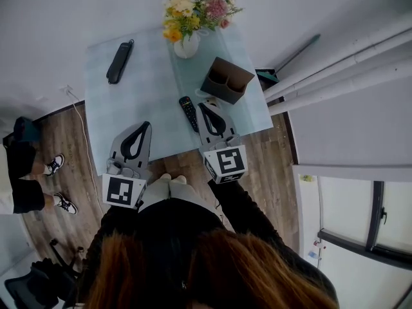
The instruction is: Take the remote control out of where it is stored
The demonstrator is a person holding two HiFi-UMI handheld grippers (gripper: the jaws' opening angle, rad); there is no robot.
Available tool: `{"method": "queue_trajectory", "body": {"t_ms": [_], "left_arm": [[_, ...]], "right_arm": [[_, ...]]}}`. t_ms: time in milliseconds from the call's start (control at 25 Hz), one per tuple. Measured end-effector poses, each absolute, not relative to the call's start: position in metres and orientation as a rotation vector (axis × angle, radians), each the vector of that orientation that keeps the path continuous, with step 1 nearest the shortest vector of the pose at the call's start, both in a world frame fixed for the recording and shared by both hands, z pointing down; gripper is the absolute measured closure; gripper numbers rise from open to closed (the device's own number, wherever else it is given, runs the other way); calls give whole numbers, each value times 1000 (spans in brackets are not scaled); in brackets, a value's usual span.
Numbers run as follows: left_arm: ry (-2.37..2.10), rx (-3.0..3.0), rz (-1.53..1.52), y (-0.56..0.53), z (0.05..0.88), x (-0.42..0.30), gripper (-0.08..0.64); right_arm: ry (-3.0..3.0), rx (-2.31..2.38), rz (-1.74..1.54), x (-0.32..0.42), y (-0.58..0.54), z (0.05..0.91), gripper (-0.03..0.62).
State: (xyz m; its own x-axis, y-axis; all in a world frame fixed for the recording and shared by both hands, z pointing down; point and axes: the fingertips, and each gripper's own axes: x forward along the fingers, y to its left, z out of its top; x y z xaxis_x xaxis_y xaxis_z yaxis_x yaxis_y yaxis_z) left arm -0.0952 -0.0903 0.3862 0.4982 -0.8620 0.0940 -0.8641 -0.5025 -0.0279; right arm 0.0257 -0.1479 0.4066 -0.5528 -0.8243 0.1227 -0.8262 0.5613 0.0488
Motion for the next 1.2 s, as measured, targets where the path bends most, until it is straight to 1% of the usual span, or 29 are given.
{"method": "queue_trajectory", "body": {"t_ms": [160,400,1200], "left_arm": [[-1539,2710,136,-91,385,-92,555],[-1514,2730,125,-91,383,-85,555],[-1457,2776,109,-88,375,-71,555]], "right_arm": [[-2693,1427,46,29,-131,384,578],[-2698,1433,42,32,-115,372,578],[-2697,1491,57,44,-105,370,578]]}}
